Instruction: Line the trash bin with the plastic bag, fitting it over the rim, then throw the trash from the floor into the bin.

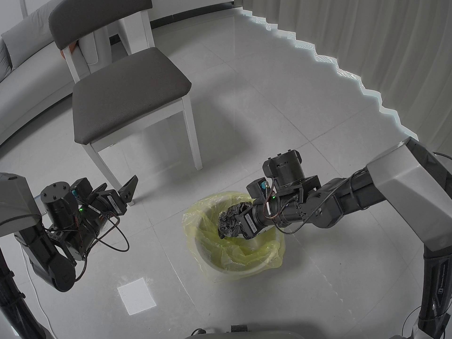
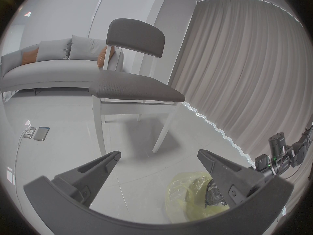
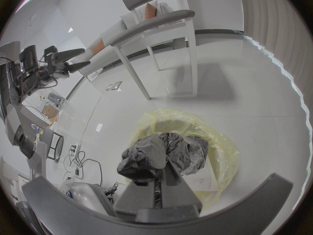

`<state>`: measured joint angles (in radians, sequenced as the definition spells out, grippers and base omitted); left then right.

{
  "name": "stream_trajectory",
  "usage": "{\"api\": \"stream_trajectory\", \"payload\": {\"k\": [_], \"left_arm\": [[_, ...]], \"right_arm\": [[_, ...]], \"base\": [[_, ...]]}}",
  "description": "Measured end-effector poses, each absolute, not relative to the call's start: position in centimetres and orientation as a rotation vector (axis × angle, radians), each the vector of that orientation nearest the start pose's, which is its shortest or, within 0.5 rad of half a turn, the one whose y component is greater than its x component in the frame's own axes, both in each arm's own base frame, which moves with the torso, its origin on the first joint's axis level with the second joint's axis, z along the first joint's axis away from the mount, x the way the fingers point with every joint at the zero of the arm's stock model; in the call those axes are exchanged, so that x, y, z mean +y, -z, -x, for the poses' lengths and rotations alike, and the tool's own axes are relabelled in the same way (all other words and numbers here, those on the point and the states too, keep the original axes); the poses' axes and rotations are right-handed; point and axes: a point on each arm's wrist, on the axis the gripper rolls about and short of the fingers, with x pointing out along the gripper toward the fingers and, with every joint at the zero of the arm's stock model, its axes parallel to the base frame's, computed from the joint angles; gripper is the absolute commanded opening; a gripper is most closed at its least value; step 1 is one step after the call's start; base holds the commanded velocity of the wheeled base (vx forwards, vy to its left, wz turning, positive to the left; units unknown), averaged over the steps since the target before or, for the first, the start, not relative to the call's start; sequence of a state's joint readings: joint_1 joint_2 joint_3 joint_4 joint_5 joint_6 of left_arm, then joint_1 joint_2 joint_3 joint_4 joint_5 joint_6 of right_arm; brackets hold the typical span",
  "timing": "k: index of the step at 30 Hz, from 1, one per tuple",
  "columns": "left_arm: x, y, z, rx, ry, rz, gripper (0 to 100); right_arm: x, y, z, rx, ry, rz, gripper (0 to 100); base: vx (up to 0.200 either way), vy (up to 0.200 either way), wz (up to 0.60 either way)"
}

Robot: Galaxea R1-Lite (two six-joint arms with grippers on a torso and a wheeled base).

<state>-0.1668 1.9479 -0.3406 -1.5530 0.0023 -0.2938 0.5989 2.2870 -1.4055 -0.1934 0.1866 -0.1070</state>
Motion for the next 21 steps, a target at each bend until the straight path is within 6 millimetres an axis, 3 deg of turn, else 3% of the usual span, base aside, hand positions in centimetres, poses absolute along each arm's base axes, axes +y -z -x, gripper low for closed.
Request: {"api": "stream_trajectory", "payload": {"k": [11,16,21], "left_arm": [[-4.5,-9.5,-27.8,0.082,0.15,0.29,100],[-4.4,-9.3,-27.8,0.088,0.145,0.29,100],[-4.4,-9.1,-27.9,0.096,0.144,0.289,100]], "right_arm": [[28.6,-4.9,-36.0,0.678,-0.848,0.27,0],[28.6,-4.2,-35.7,0.703,-0.849,0.272,0],[26.7,-3.8,-37.0,0.717,-0.8,0.256,0]], "base": [[0.0,0.0,0.0],[0.0,0.0,0.0],[0.0,0.0,0.0]]}}
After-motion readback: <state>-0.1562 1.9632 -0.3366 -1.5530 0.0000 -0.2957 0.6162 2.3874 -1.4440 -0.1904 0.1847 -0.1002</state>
